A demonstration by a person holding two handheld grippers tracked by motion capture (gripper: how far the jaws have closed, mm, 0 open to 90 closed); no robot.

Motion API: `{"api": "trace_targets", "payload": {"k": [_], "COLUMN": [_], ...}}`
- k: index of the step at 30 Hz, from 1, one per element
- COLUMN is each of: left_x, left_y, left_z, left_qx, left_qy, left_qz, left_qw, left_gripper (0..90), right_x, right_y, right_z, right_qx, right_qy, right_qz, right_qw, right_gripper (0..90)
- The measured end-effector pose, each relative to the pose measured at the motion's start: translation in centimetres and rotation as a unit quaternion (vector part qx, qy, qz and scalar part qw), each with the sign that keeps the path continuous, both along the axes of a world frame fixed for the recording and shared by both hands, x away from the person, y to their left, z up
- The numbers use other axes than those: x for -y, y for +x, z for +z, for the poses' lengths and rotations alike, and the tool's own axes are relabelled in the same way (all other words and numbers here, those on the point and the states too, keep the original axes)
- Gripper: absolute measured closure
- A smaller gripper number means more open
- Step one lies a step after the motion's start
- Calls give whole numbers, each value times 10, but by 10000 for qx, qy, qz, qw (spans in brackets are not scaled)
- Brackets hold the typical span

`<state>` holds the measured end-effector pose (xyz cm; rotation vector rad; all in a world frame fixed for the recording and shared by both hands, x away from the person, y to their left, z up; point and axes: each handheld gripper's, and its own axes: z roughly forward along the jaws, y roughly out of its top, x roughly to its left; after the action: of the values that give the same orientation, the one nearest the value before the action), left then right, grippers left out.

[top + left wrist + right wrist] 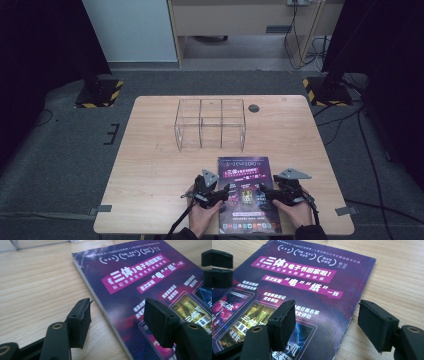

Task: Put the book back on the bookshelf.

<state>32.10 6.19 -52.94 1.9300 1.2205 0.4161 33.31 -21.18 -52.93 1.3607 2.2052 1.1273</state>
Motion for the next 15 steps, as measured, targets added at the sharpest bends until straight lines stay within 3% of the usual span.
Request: {"api": "trace_targets", "payload": {"k": [4,15], "left_x": [5,7], "left_y": [0,3], "left_z": [-4,-5], "left_qx": [-11,-37], "left_qy": [114,57], "left_qz": [-16,31], "left_qw": [9999,10000], "left_gripper": [384,391], "right_x": [1,-3], "right_y": [0,0], "right_z": [-2,-5], "right_qx": [-16,-42], "right_qy": [-2,-28], "right_qz": [38,30], "right_qw": [10000,10000], "right_gripper": [312,320]}}
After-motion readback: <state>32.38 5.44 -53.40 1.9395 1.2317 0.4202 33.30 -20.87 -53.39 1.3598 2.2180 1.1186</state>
